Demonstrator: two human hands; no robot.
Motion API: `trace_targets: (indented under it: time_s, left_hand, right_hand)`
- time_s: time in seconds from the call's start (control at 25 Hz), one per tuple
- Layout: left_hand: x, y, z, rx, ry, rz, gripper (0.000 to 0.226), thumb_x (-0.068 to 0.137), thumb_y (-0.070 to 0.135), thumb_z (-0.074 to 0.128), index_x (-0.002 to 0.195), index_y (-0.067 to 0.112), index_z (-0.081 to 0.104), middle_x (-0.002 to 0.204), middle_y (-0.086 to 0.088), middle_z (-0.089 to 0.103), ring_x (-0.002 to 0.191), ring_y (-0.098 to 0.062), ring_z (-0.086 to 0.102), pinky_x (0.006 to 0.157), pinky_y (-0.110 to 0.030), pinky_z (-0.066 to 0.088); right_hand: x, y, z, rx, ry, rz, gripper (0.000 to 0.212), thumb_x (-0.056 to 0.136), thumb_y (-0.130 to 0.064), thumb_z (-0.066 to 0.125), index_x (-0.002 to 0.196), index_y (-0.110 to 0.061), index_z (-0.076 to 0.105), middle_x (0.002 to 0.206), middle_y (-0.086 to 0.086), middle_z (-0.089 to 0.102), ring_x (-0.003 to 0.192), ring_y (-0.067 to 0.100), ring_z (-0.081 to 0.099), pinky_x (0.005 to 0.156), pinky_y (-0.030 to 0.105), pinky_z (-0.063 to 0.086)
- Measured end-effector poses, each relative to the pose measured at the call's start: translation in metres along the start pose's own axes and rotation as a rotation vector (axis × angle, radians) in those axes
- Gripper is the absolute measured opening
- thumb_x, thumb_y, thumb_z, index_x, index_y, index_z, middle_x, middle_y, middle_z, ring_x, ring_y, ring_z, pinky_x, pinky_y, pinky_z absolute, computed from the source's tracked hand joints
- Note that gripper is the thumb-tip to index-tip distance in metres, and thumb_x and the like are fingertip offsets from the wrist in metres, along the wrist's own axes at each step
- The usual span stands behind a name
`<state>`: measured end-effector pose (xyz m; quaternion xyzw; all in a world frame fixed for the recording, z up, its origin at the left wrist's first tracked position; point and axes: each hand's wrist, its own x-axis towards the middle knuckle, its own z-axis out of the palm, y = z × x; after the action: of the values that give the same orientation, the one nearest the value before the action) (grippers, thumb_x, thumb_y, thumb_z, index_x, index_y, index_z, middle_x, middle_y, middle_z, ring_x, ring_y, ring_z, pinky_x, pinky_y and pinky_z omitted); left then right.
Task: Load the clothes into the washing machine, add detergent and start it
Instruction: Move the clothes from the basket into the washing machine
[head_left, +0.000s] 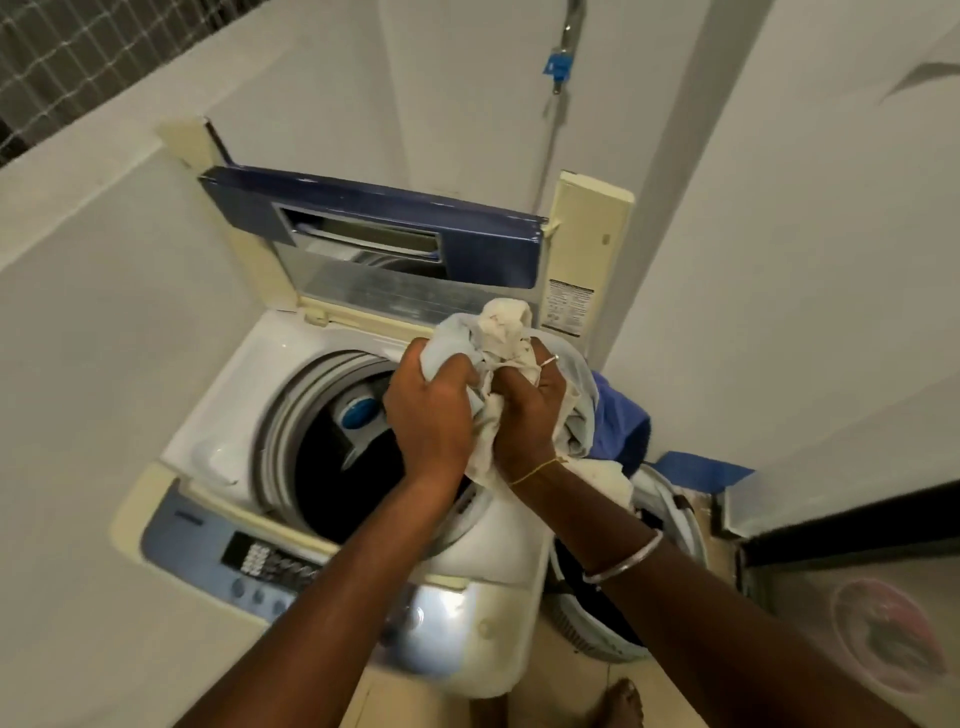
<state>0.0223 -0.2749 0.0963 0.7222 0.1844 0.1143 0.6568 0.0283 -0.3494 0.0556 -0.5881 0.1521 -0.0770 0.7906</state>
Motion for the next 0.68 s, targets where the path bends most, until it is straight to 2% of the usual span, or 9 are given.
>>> trace_targets:
  time_s: [0.08,0.16,0.24,0.32,0.4,0.48,0.56,0.6,0.68]
  left_hand:
    - [0.020,-0.004,-0.036,-0.013,0.079,-0.033,0.016,0.066,0.021,0.060,0.080,0.017,0.068,0.081,0.003,0.072,0.079,-0.016,0.066,0.074,-0.037,0.053]
    - [0.036,-0.011,-0.067,-0.017,0.155,-0.053,0.013,0.065,0.020,0.061,0.077,0.017,0.067,0.079,0.006,0.071,0.075,-0.013,0.064,0.072,-0.035,0.050]
    - [0.051,-0.019,-0.095,-0.027,0.228,-0.070,0.011,0.066,0.020,0.061,0.077,0.017,0.065,0.075,0.011,0.069,0.071,-0.007,0.061,0.070,-0.032,0.047]
    - [0.064,-0.022,-0.116,-0.049,0.289,-0.056,0.009,0.072,0.018,0.062,0.080,0.020,0.064,0.074,0.017,0.067,0.067,0.002,0.059,0.069,-0.026,0.044]
    - [0.076,-0.028,-0.134,-0.024,0.315,-0.048,0.011,0.079,0.018,0.062,0.089,0.018,0.063,0.081,0.017,0.065,0.069,0.005,0.058,0.067,-0.022,0.041]
    - [0.088,-0.039,-0.146,0.044,0.254,-0.072,0.017,0.083,0.024,0.061,0.098,0.021,0.067,0.090,0.016,0.066,0.076,0.006,0.059,0.067,-0.014,0.043]
    - [0.102,-0.059,-0.153,0.132,0.093,-0.105,0.017,0.084,0.031,0.058,0.096,0.031,0.070,0.087,0.017,0.070,0.075,0.010,0.062,0.068,-0.008,0.047]
    - [0.107,-0.070,-0.155,0.181,0.014,-0.157,0.018,0.085,0.032,0.058,0.097,0.031,0.071,0.084,0.014,0.072,0.072,0.005,0.066,0.070,-0.013,0.052]
    - [0.114,-0.095,-0.153,0.209,-0.078,-0.313,0.023,0.086,0.026,0.061,0.106,0.021,0.070,0.080,0.004,0.073,0.068,-0.011,0.069,0.062,-0.025,0.056]
  right_hand:
    - [-0.004,0.010,0.039,0.000,-0.083,0.075,0.050,0.082,-0.004,0.051,0.123,-0.032,0.049,0.117,0.001,0.054,0.102,0.017,0.062,0.095,0.037,0.052]
    - [-0.008,0.022,0.072,-0.005,-0.145,0.127,0.054,0.081,-0.002,0.053,0.129,-0.028,0.048,0.123,0.005,0.055,0.115,0.028,0.058,0.100,0.042,0.049]
    - [-0.010,0.037,0.106,-0.039,-0.214,0.148,0.055,0.079,-0.007,0.054,0.130,-0.026,0.050,0.126,0.011,0.057,0.121,0.034,0.056,0.103,0.048,0.047]
    - [-0.009,0.046,0.137,-0.023,-0.283,0.144,0.053,0.076,-0.012,0.058,0.129,-0.015,0.054,0.125,0.017,0.061,0.117,0.036,0.059,0.102,0.052,0.047]
    - [-0.005,0.057,0.161,0.058,-0.309,0.149,0.050,0.073,-0.018,0.061,0.122,-0.009,0.060,0.116,0.015,0.068,0.110,0.034,0.064,0.100,0.051,0.049]
    - [0.003,0.068,0.170,-0.006,-0.297,0.174,0.045,0.077,-0.013,0.060,0.122,-0.009,0.059,0.111,0.009,0.068,0.106,0.031,0.065,0.098,0.046,0.051]
    - [0.015,0.085,0.166,-0.213,-0.299,0.214,0.050,0.081,-0.014,0.061,0.131,-0.013,0.052,0.118,0.009,0.064,0.111,0.029,0.062,0.099,0.042,0.050]
    - [0.023,0.098,0.160,-0.339,-0.307,0.224,0.052,0.082,-0.018,0.061,0.132,-0.014,0.051,0.121,0.008,0.062,0.113,0.026,0.061,0.100,0.042,0.049]
    - [0.040,0.124,0.147,-0.572,-0.393,0.202,0.047,0.086,-0.020,0.062,0.132,-0.010,0.054,0.125,0.009,0.062,0.114,0.021,0.059,0.102,0.040,0.046]
